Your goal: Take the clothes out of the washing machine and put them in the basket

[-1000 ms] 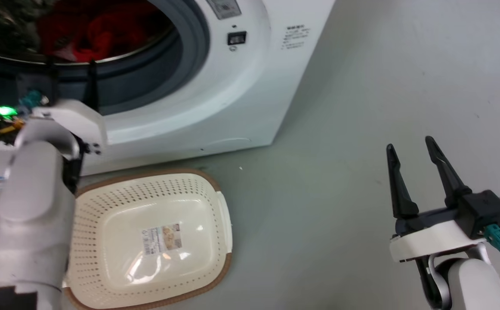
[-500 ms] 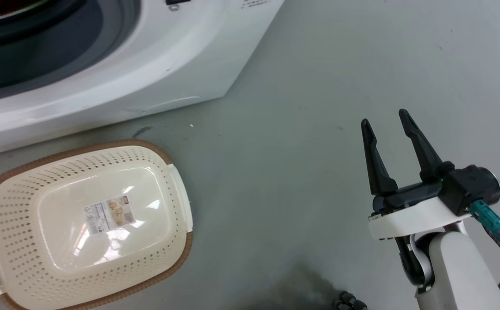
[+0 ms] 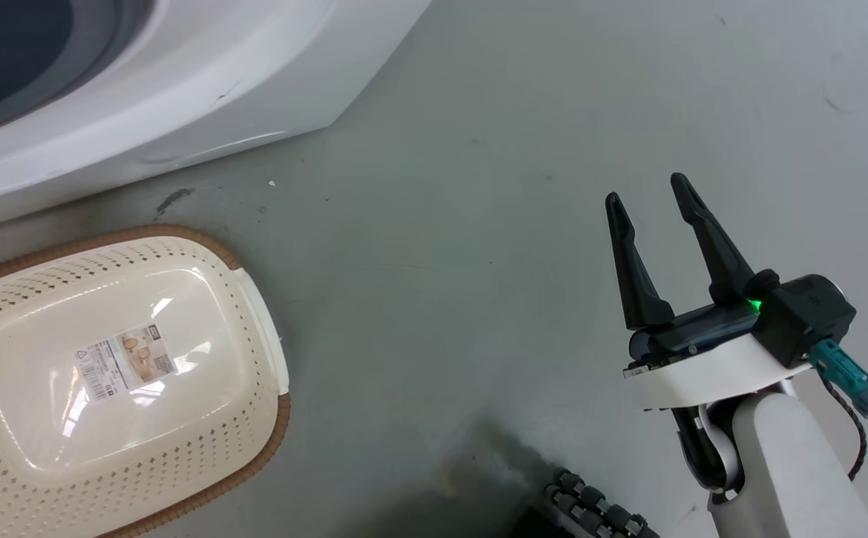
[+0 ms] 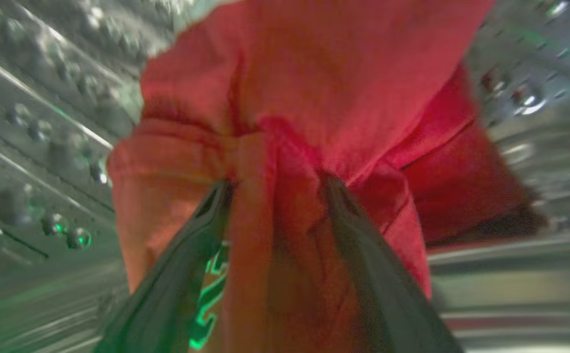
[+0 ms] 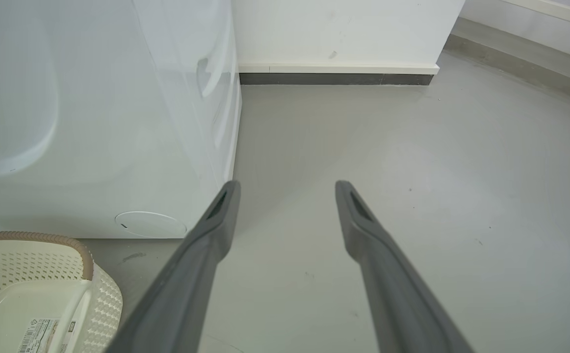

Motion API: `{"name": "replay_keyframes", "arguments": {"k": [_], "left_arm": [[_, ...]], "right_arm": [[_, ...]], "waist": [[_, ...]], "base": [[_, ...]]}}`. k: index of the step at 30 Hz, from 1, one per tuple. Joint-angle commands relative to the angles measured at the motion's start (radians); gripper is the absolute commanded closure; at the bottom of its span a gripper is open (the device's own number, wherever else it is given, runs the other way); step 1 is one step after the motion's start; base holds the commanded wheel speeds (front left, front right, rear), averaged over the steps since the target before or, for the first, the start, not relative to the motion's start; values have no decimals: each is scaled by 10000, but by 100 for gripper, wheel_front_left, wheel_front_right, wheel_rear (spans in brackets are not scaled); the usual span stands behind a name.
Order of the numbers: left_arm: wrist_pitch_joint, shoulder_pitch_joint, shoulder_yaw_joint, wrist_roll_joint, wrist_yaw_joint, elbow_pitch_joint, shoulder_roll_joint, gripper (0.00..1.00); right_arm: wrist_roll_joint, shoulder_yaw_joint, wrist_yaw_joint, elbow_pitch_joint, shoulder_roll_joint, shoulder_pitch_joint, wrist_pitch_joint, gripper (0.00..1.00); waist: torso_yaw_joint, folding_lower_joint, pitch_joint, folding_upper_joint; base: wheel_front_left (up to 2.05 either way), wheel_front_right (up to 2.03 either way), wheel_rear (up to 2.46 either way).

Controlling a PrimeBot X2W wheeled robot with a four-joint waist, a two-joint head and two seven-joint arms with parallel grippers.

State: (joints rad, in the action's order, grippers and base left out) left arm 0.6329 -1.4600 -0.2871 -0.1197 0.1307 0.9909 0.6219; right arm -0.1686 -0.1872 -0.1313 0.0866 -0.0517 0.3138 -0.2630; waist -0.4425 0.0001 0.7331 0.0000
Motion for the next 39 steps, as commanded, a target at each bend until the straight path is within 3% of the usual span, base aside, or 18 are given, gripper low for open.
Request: {"name": "replay_keyframes", "arguments": {"k": [1, 4, 5, 6, 7, 8, 14, 19, 30, 39], "left_arm": [[630, -144, -101, -175, -12, 39, 253, 0], [1371, -107, -64, -410, -1, 106, 378, 0], [1681, -40, -17, -501, -1, 107, 429, 22], [1932, 9, 21, -571, -17, 72, 471, 60], [2034, 81, 52, -614, -75, -38, 493, 86], [2115, 163, 89, -658, -146, -185, 523, 100], [1688, 672, 234, -771, -644, -1310, 636, 100], [584, 1374, 333, -871, -1020, -2208, 598, 100], [-3357, 3330, 671, -1324, -1846, -2674, -334, 100], [-6535, 4734, 875, -1853, -1895, -1959, -1349, 100]], "right_arm": [[-94, -50, 9, -51, 27, 186, -21, 0], [-139, -78, 10, -58, 25, 189, -21, 0], [-158, -92, 9, -66, 27, 178, -21, 0], [-171, -100, 9, -69, 27, 179, -21, 0], [-197, -105, 9, -70, 27, 184, -22, 0], [-232, -107, 10, -72, 27, 190, -22, 0], [-216, -53, 9, -15, 25, 312, -22, 0], [-101, 13, 9, 31, 24, 333, -22, 0], [510, 388, 10, 155, 22, -144, -23, 0], [987, 448, 9, 408, 19, -692, -23, 0]], "waist": [[-108, -1, 127, 0], [-154, -1, 175, 0], [-171, -1, 205, 0], [-188, -1, 236, 0], [-197, -1, 257, 0], [-202, -1, 283, 0], [-163, -1, 258, 0], [-27, -1, -88, 0], [547, -1, -1590, 0], [1176, -1, -3320, 0]], "base": [[0, 0, 0], [0, 0, 0], [0, 0, 0], [0, 0, 0], [0, 0, 0], [0, 0, 0], [0, 0, 0], [0, 0, 0], [0, 0, 0], [0, 0, 0]]}}
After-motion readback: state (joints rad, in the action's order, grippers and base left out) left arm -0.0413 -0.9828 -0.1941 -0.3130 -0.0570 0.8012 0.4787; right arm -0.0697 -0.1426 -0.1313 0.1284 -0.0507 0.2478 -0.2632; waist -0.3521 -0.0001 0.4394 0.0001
